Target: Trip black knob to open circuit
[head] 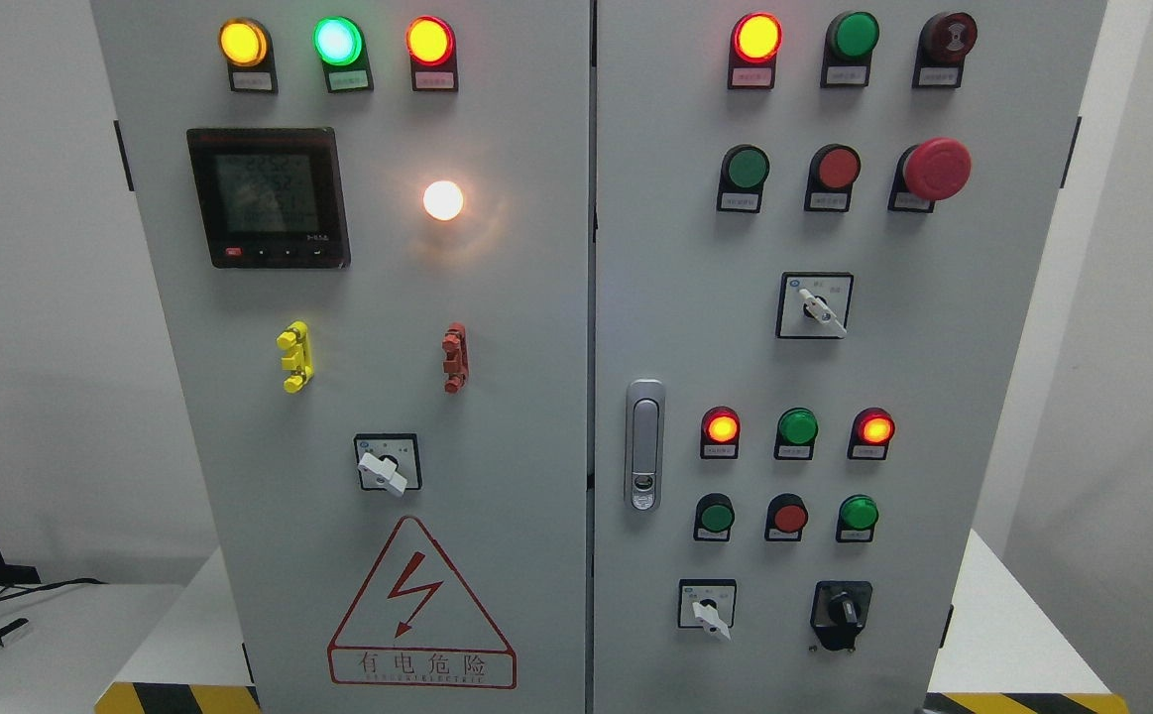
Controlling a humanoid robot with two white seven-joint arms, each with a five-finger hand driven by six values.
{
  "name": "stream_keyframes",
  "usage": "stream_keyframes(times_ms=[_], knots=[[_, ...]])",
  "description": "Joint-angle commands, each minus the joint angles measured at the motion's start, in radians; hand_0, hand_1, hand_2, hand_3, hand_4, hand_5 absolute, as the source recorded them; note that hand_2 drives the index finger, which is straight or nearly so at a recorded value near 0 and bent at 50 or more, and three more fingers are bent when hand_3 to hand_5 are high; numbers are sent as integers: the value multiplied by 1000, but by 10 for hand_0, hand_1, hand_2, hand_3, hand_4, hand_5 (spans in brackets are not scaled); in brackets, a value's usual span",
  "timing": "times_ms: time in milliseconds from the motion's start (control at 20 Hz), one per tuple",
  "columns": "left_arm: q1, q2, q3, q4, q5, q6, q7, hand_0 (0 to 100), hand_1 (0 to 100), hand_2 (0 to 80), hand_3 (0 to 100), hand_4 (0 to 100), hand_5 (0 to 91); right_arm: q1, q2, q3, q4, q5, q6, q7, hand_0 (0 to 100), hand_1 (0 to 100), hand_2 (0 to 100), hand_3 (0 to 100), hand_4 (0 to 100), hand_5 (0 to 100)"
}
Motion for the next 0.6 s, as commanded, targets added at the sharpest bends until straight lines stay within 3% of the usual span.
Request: stream_keyframes(times_ms=[0, 550], knots=[[0, -1, 0, 0, 5, 0, 1, 120, 389, 0, 0, 0, 0, -29, -4, 0, 32, -1, 2, 15, 361, 787, 400, 924, 1000, 1000], [0, -1, 0, 0, 5, 0, 1, 120, 389, 0, 0, 0, 0, -94, -6, 8, 83, -45, 28, 18, 383, 774, 432, 943, 1000, 1000]])
